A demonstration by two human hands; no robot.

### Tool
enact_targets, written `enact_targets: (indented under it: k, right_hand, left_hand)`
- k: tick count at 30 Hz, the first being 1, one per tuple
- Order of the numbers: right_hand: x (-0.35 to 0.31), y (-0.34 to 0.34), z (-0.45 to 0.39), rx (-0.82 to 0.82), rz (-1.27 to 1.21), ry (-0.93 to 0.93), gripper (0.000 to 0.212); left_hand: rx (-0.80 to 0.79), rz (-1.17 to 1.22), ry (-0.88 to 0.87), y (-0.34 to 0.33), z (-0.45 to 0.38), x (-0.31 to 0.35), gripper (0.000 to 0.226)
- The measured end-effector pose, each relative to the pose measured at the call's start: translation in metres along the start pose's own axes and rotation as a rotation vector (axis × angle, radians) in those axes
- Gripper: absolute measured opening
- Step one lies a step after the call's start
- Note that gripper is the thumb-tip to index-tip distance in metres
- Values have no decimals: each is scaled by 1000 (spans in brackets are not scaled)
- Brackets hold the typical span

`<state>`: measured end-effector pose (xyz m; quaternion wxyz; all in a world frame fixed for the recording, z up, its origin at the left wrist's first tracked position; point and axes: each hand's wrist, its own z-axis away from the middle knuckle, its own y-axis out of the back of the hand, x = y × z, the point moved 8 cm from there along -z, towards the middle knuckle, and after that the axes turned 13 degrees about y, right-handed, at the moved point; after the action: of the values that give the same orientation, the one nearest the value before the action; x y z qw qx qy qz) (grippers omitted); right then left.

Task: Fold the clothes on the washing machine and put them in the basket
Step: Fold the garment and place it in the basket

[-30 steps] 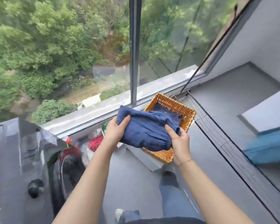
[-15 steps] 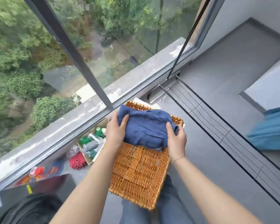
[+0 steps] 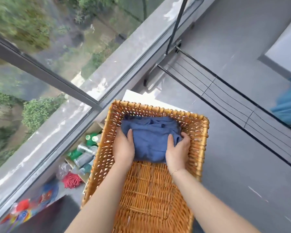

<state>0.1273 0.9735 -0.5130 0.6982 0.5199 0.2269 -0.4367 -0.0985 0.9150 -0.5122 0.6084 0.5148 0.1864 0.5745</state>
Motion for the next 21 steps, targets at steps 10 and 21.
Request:
enact_targets:
  k: [10, 21]
  right_hand:
    - [-37, -32, 19, -409, 727, 629, 62]
    - [-7, -51, -1, -711, 896, 513, 61]
  left_hand:
    - [-166, -387, -577, -33, 47, 16, 54]
    - [-369, -605, -476, -64, 21, 11, 59]
